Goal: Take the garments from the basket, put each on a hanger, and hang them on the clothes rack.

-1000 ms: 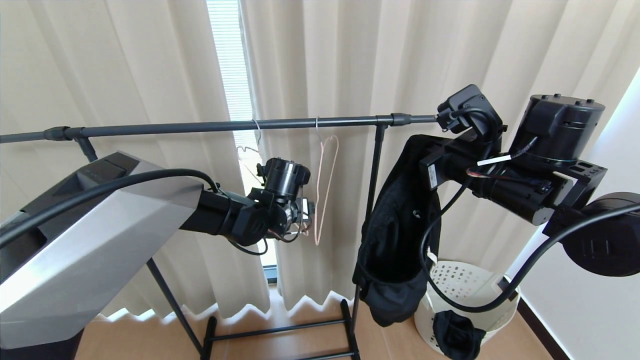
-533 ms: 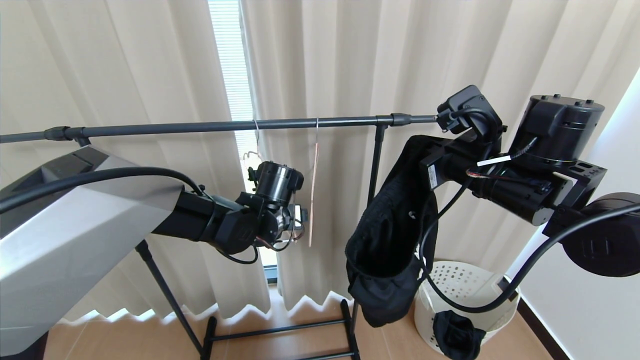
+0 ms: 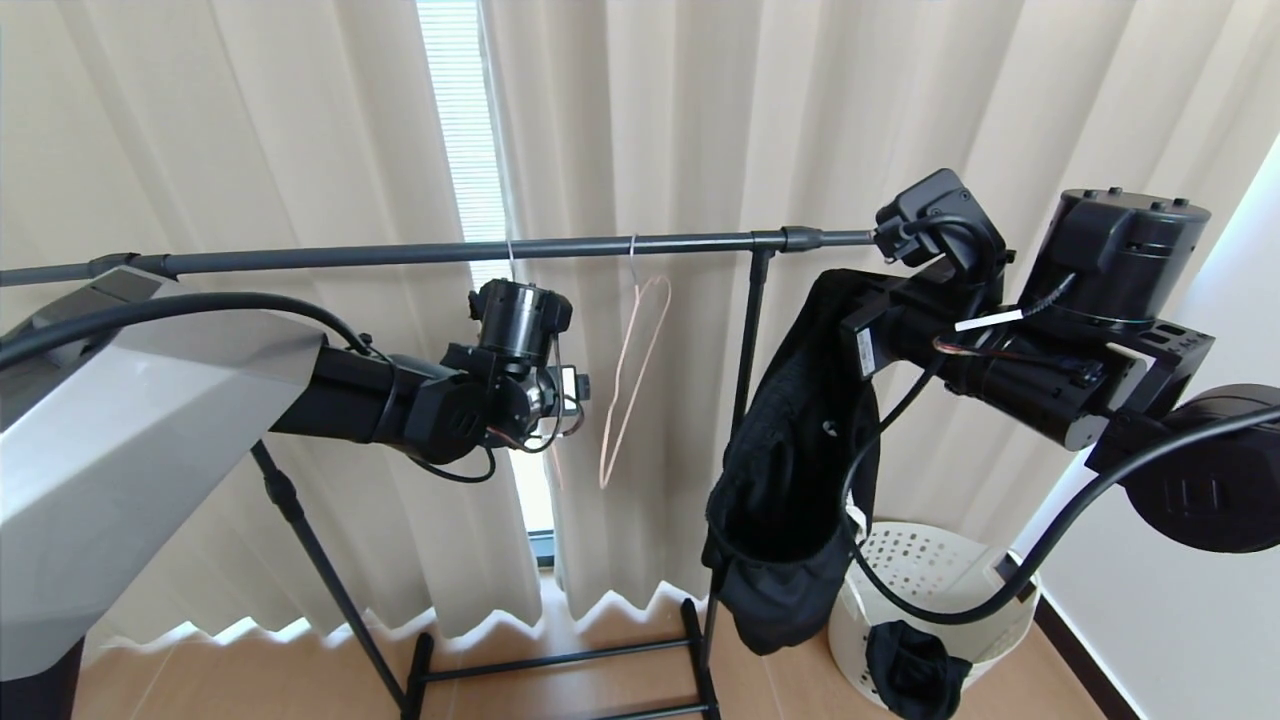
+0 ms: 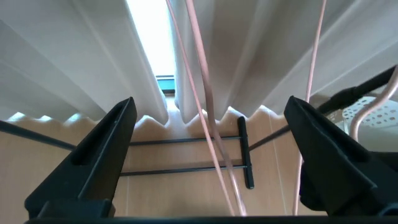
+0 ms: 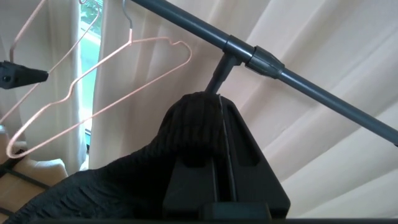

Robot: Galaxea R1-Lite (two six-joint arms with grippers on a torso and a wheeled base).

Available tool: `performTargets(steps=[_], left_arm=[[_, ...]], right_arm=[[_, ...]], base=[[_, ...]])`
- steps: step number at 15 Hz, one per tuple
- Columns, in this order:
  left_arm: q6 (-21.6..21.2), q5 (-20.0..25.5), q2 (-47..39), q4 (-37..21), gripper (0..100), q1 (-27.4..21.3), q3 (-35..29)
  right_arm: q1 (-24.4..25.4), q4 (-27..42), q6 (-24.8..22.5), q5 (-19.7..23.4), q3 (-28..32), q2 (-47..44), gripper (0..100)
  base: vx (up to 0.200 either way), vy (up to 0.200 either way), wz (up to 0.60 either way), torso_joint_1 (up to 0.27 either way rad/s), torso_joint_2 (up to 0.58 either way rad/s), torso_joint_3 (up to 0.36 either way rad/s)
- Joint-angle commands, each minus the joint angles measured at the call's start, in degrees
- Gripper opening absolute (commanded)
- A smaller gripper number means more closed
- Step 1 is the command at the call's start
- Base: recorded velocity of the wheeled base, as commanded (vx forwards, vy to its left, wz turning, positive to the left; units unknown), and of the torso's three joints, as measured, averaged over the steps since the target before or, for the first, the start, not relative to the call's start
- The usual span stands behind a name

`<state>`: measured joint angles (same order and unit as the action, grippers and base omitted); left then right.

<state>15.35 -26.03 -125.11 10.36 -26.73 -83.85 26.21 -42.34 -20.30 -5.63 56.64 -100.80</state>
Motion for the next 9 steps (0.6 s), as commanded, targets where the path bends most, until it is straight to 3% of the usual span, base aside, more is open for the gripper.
performTargets(steps=[1,7,8,9], left_arm=[[-0.14,0.01,-0.31,0.01,100,0.19,-0.53],[-0.14,-0.08,-3.12,0.01,100,1.42,-1.23],[-0.14,-0.08,-3.12,0.01,0,1.60,-1.23],[-0.14,-0.08,-3.12,0.01,0,1.77,-1.14]], right_arm=[[0.07,-0.03,-0.01,0.01,-0.04,-0.01,0],[0.07,-0.03,-0.01,0.01,-0.12,0.08,0],[0.07,-0.03,-0.01,0.01,-0.12,0.08,0],[0.07,-0.03,-0.01,0.01,-0.12,0.08,0]], base=[[0.000,0.000,0.00,0.000,0.00,0.000],[0.000,0.000,0.00,0.000,0.00,0.000],[0.000,0.000,0.00,0.000,0.00,0.000],[0.000,0.000,0.00,0.000,0.00,0.000]])
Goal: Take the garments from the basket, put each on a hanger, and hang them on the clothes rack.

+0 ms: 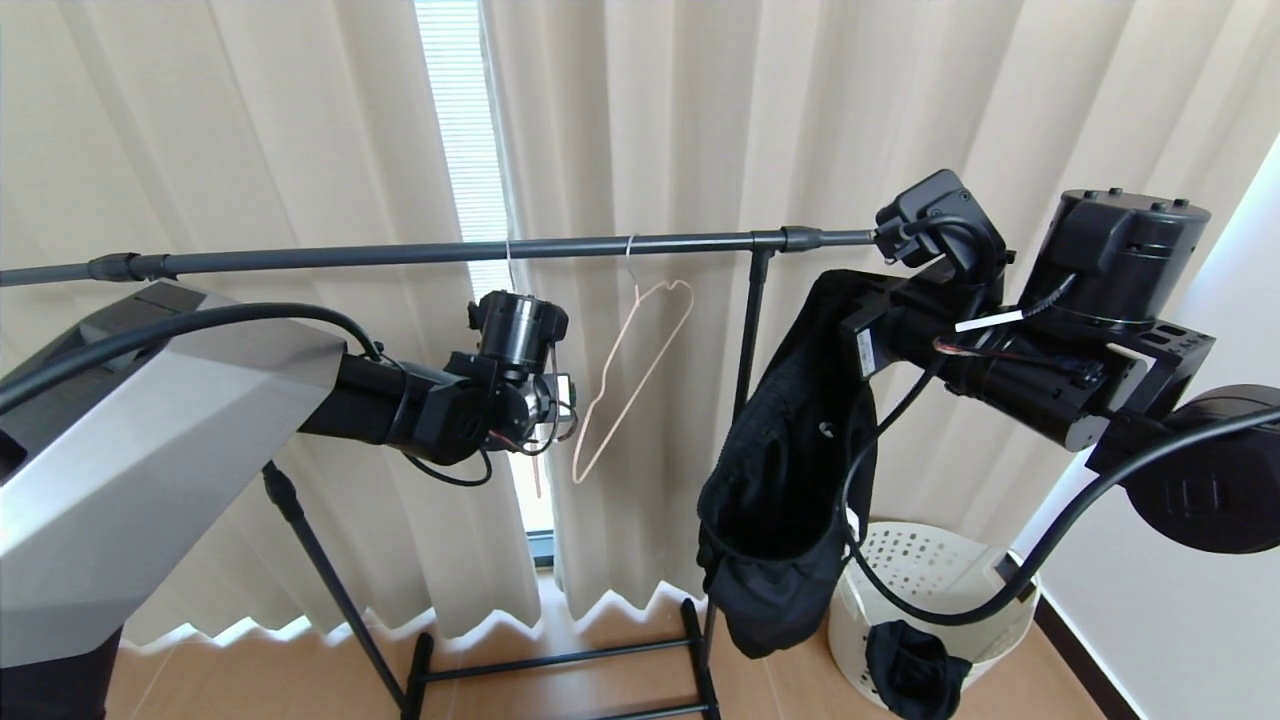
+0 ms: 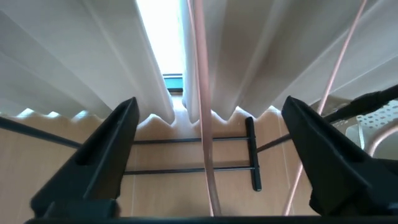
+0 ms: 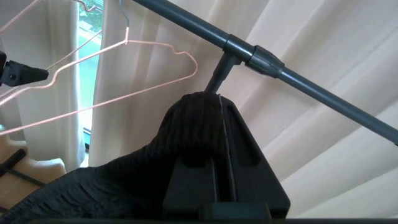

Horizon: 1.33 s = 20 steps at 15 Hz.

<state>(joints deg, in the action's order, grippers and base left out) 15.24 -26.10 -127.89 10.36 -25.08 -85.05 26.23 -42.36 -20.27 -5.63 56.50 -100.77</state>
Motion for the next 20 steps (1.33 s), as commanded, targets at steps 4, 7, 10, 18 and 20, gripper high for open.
performTargets(steps=[4,7,10,18,20], left_arm=[[0.05,0.00,-0.08,0.10,0,0.29,0.15],[0.14,-0.27,0.63,0.10,0,0.55,0.33],[-0.12,-0.27,2.82,0.10,0,0.38,0.33],[-0.21,-0.36,12.58,0.36,0,-1.91,10.08],[-0.21,-0.36,16.01,0.36,0,-3.05,14.21]], right_arm=[[0.05,0.00,-0.03,0.01,0.10,0.04,0],[0.05,0.00,-0.03,0.01,0.01,0.22,0],[0.05,0.00,-0.03,0.01,-0.08,0.75,0],[0.05,0.00,-0.03,0.01,-0.52,1.10,0],[0.05,0.00,-0.03,0.09,-0.43,1.10,0]], base=[[0.000,0.000,0.00,0.000,0.00,0.000],[0.000,0.000,0.00,0.000,0.00,0.000],[0.000,0.000,0.00,0.000,0.00,0.000],[0.000,0.000,0.00,0.000,0.00,0.000],[0.000,0.000,0.00,0.000,0.00,0.000]])
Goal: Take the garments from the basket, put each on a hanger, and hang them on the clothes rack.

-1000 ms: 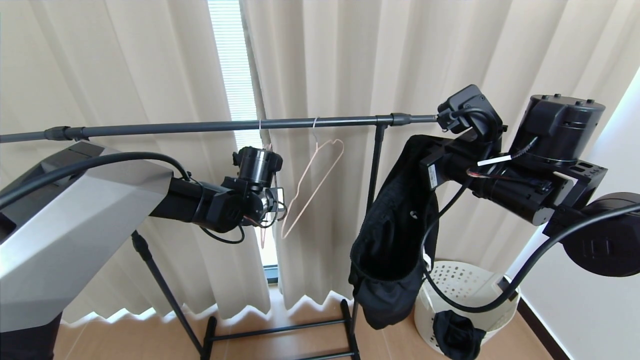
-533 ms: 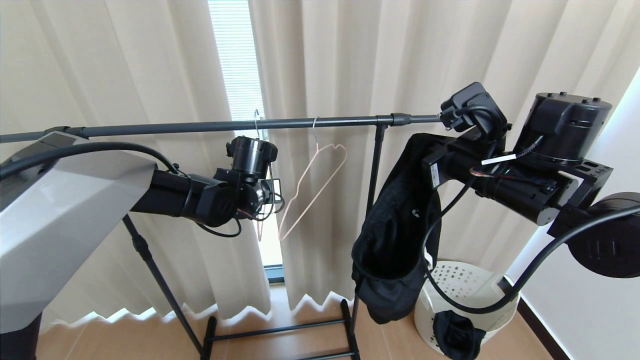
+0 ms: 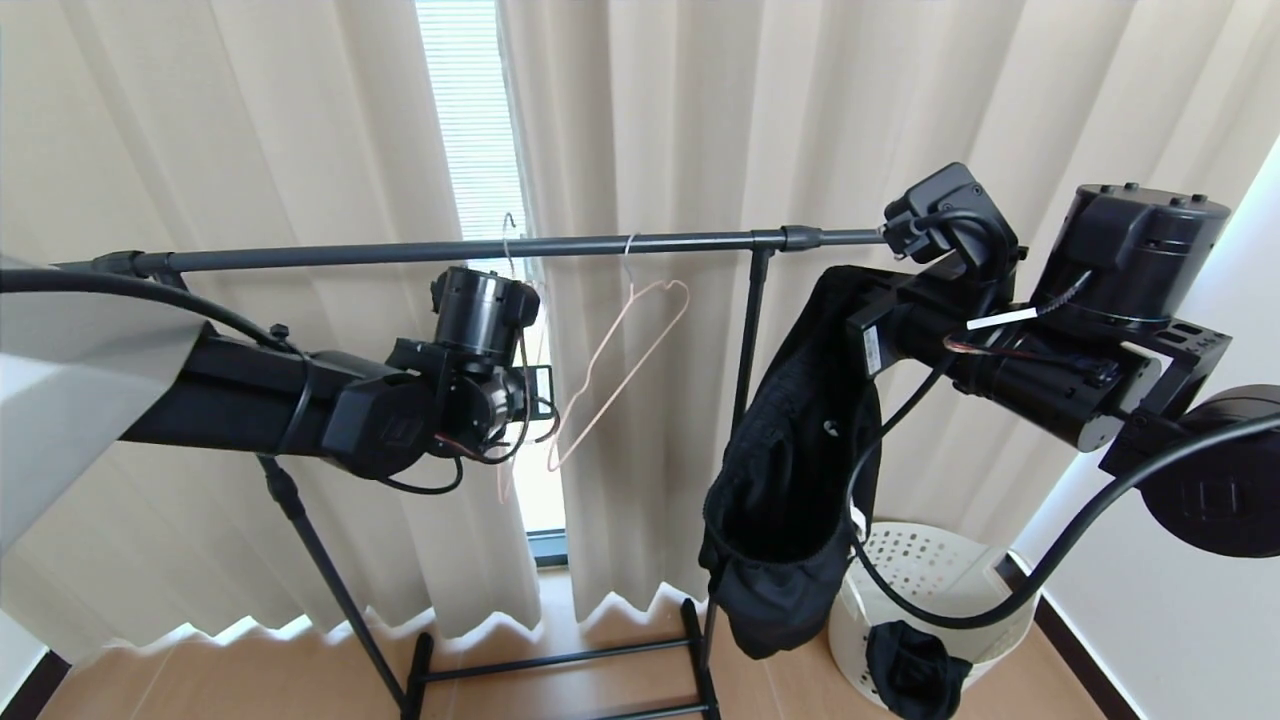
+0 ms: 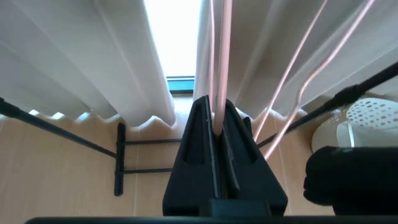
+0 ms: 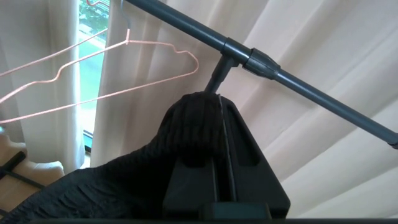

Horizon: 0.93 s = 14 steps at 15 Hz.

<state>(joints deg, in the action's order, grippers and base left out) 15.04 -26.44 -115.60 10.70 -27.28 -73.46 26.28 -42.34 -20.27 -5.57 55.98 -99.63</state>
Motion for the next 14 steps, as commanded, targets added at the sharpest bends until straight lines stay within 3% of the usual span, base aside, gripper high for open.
performTargets(steps=[1,3,7,11,14], left_arm=[[0.16,-0.10,5.83,0.02,0,-1.19,5.78],[0.34,-0.45,11.01,0.63,0,-1.55,13.61],[0.43,-0.37,21.65,7.75,0,-2.51,31.01],[0.16,-0.01,32.55,11.80,0,-2.51,44.90],[-1.33,0.60,35.10,16.28,0,-2.60,49.11]], right_arm=[[0.00,-0.03,-0.03,-0.05,0.01,-0.03,0],[0.08,-0.11,-0.03,0.03,-0.78,0.49,0],[0.88,-0.11,0.06,0.39,-1.75,1.37,0],[1.93,0.68,0.06,-0.05,-9.40,11.57,0],[2.11,0.94,0.06,-0.76,-16.16,16.14,0]], base=[[0.000,0.000,0.00,0.000,0.00,0.000],[0.000,0.000,0.00,0.000,0.00,0.000],[0.000,0.000,0.00,0.000,0.00,0.000],[0.000,0.000,0.00,0.000,0.00,0.000],[0.000,0.000,0.00,0.000,0.00,0.000]])
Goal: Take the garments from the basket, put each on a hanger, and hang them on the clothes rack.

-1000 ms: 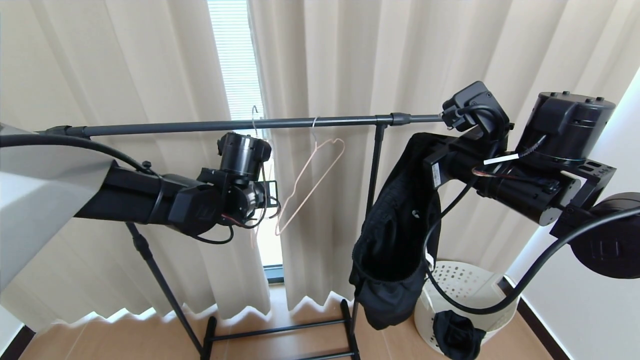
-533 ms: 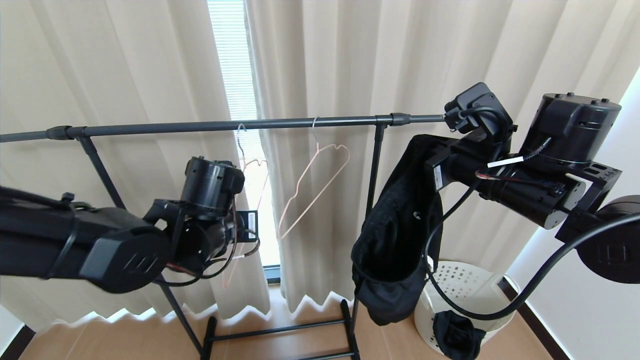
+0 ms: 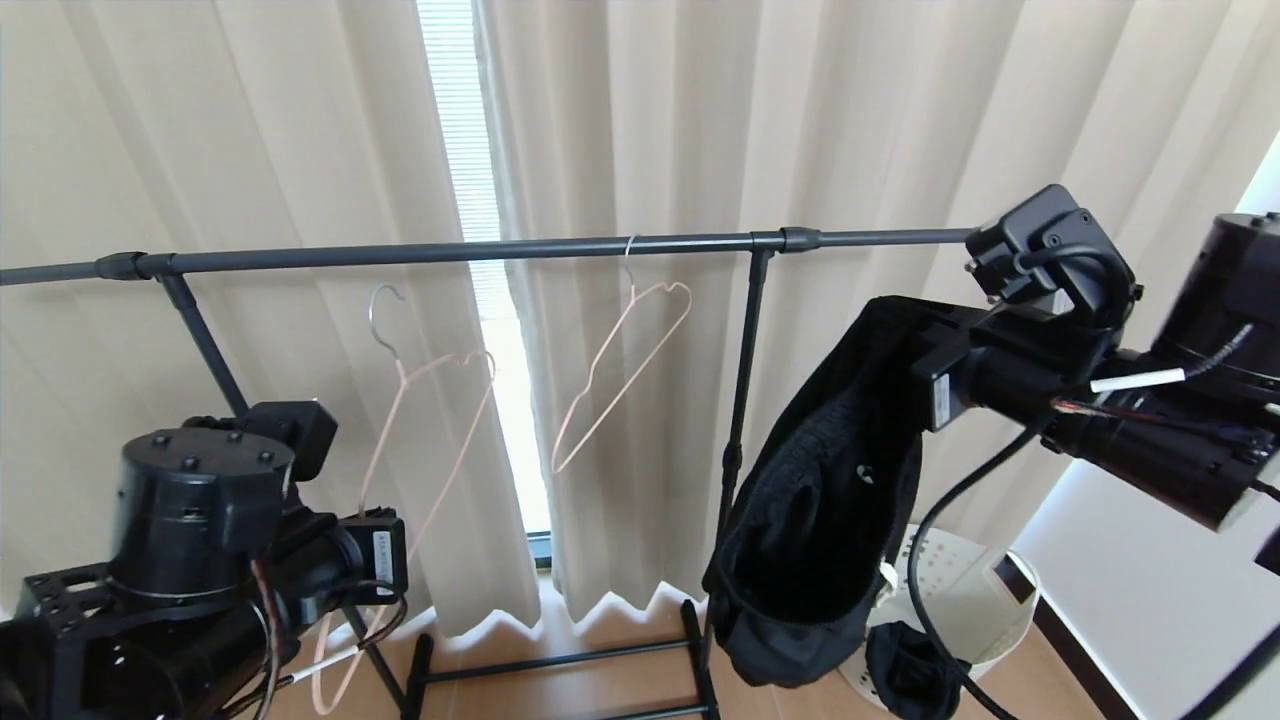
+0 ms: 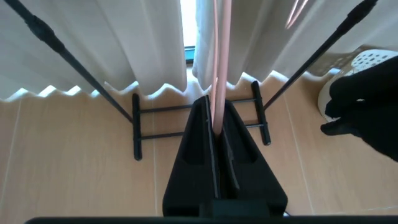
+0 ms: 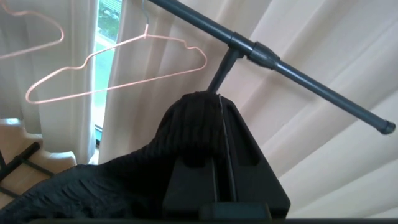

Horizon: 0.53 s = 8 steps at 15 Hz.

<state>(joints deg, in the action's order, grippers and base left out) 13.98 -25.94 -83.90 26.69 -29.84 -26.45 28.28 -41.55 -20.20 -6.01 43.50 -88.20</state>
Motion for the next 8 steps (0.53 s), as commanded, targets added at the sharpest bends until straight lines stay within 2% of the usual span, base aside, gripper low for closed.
performTargets(steps=[1,3,5,8], left_arm=[[-1.15,0.80,3.39,2.06,0,-0.04,2.81],[-1.94,3.00,4.79,4.78,0,-0.13,4.92],[-4.75,8.89,6.99,8.21,0,-0.13,8.61],[-9.94,13.64,8.66,9.00,0,-0.22,8.88]], right_arm=[[0.11,0.06,-0.02,-0.93,-4.74,4.79,0],[0.19,-0.55,-0.02,-1.20,-4.38,3.82,0],[1.42,-0.29,0.07,-1.28,-4.03,2.33,0],[1.42,-0.82,-0.02,-1.37,-2.71,-0.39,0]], base=[[0.000,0.000,0.00,0.000,0.00,0.000],[0.000,0.000,0.00,0.000,0.00,0.000],[0.000,0.000,0.00,0.000,0.00,0.000],[0.000,0.000,0.00,0.000,0.00,0.000]])
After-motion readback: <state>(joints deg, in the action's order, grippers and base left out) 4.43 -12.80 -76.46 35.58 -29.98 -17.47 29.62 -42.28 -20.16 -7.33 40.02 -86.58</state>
